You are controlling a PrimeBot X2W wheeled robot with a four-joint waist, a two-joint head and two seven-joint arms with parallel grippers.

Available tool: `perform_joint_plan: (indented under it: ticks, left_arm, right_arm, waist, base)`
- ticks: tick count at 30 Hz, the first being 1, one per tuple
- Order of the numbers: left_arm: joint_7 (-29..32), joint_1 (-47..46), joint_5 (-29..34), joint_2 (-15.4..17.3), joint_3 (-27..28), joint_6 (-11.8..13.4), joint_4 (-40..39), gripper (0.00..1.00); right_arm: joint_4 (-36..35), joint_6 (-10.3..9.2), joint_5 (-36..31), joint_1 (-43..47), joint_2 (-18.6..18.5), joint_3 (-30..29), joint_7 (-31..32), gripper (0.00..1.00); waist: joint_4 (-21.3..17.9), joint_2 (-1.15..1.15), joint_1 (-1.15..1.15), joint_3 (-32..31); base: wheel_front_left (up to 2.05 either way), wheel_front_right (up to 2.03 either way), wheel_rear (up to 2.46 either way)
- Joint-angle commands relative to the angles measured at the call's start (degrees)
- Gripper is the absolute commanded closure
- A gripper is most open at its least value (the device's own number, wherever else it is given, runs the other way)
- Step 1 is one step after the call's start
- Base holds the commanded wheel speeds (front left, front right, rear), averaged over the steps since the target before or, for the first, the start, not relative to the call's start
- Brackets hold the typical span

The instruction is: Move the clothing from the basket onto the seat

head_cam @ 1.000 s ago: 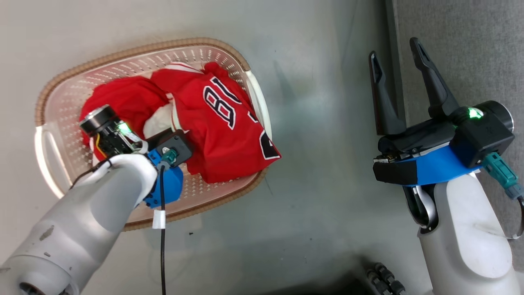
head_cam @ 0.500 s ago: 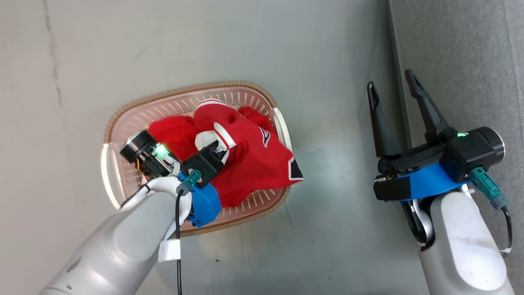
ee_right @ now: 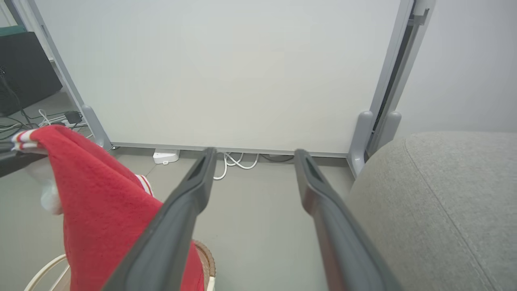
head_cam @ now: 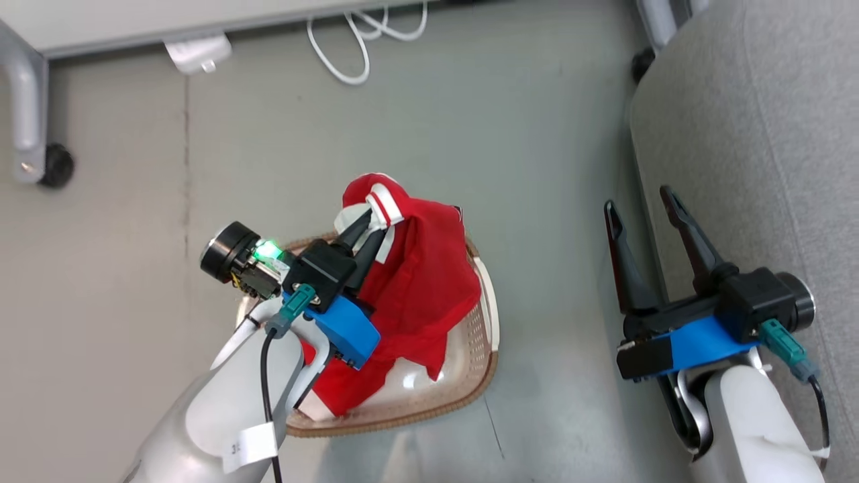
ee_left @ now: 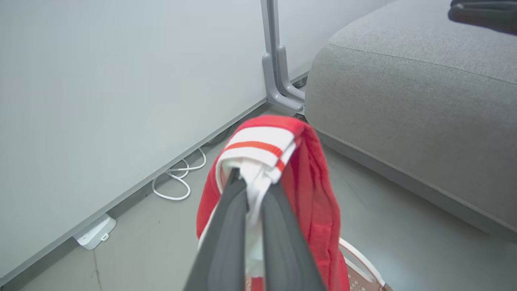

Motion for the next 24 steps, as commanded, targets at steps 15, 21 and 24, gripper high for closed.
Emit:
perform_joint_plan:
  ticks: [15,21,24]
  left_arm:
    - [-0.31,-0.95,4.09,-4.16,8.08,-1.77,-8.51,1.00]
    - [-0.31,-4.47,4.12,-5.18,6.43,-2.25,-8.30,1.00]
    - [-0.31,-5.95,3.67,-5.63,4.90,-2.27,-8.15,1.00]
  right_arm:
    - [1.19,0.01,1.95,6.94,-0.22,-0.93,-0.21,0.00]
    - [1.21,0.01,2.54,9.00,-0.22,-1.25,-0.22,0.00]
    - [1.15,0.01,2.76,9.89,-0.22,-1.52,-0.21,0.00]
  waist:
    - [1.68,0.00,0.01,-14.26]
    - [1.84,0.00,0.01,-17.46]
    - [2.02,0.00,0.01,-18.69]
  base:
    - [0.00,0.00,0.00]
    - [0.00,0.00,0.00]
    - [0.00,0.00,0.00]
